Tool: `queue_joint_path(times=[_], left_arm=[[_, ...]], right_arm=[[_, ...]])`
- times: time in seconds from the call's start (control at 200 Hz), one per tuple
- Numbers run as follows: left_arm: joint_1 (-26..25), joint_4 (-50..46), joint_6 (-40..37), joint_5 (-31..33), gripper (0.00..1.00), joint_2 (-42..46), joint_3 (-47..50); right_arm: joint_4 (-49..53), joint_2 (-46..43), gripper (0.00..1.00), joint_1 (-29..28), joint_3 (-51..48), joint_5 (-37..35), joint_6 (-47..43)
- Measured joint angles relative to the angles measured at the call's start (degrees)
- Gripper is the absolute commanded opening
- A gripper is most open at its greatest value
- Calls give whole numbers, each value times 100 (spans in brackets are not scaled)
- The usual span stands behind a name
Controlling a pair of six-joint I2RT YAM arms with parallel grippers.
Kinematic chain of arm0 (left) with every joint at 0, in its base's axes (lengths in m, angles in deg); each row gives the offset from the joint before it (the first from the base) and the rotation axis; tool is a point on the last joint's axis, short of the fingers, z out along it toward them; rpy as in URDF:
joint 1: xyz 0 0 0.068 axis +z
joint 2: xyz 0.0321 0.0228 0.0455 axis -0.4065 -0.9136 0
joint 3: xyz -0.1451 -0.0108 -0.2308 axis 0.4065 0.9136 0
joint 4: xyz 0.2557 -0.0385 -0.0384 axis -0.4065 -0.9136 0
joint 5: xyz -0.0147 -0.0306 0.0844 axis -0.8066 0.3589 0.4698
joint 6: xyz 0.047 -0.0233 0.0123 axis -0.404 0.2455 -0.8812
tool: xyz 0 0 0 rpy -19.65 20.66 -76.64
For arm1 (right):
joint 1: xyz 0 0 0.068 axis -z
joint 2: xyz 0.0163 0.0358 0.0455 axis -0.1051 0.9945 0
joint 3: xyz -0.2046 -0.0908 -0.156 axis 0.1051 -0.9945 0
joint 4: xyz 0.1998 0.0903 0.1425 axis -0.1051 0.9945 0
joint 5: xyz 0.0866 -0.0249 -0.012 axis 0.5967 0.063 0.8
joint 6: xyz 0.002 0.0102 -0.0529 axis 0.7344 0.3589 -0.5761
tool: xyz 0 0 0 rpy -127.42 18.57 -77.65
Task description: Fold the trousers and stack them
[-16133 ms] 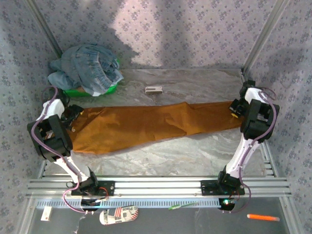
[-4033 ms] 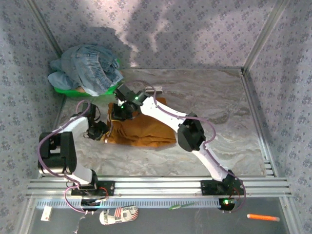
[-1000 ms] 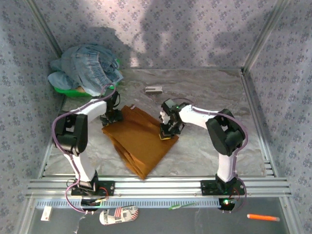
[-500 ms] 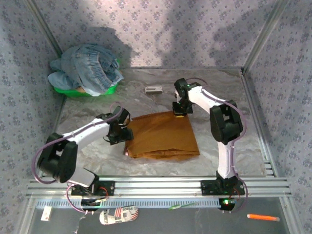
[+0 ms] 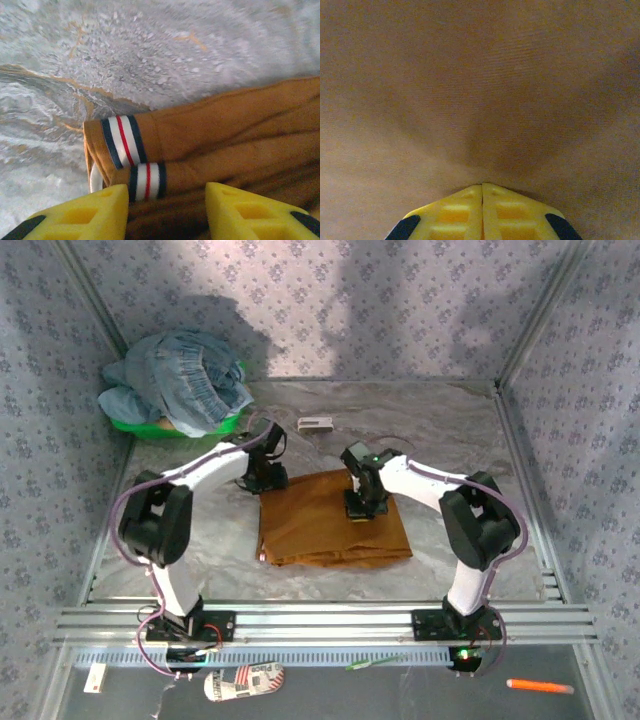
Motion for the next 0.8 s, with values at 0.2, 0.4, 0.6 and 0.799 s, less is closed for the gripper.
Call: queue_joint_path(times=[0.2,0.4,0.6,0.799], left_arm=[[514,455,-70,-11,40,-258,299],[761,568,-160,-225,49,-332,326],[1001,413,-107,76,66,754,743],[1882,284,98,190,72,2649,1508]], right_arm=[[-254,33,14,219,-234,249,79],[20,48,36,243,28,33,-87],[981,-26,52,-516,1001,-1051,35],[1475,634,61,-2015,2352,-1624,566]])
